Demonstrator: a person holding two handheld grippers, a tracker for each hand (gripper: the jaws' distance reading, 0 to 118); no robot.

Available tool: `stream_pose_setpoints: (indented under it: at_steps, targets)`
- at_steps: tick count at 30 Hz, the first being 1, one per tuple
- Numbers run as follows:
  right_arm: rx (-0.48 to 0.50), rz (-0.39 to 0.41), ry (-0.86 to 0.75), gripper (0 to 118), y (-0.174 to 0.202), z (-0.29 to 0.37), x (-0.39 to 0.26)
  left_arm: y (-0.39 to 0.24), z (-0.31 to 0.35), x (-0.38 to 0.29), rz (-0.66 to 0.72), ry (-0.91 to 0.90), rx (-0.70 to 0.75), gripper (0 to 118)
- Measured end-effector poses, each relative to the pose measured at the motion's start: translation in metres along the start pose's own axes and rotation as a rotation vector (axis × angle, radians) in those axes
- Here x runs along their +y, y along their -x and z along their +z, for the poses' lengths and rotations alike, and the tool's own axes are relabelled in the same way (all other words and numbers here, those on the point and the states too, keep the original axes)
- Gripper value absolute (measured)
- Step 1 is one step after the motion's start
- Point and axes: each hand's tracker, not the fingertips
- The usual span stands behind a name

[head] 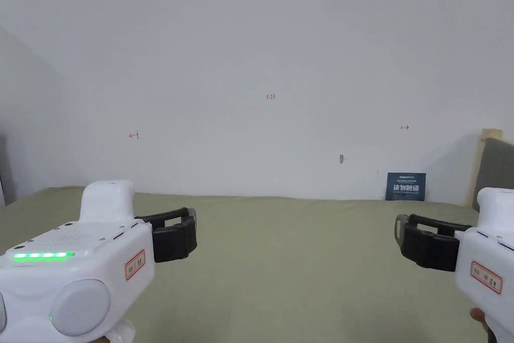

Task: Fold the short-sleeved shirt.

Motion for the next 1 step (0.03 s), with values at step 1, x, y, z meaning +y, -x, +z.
stream_pose_setpoints:
  at_steps: [1]
  targets:
    - [0.000,0.001,-0.002,118,0.0015,0.0007,-0.0015,0.0003,0.0002,0.0000,0.004,-0.001,-0.002,113]
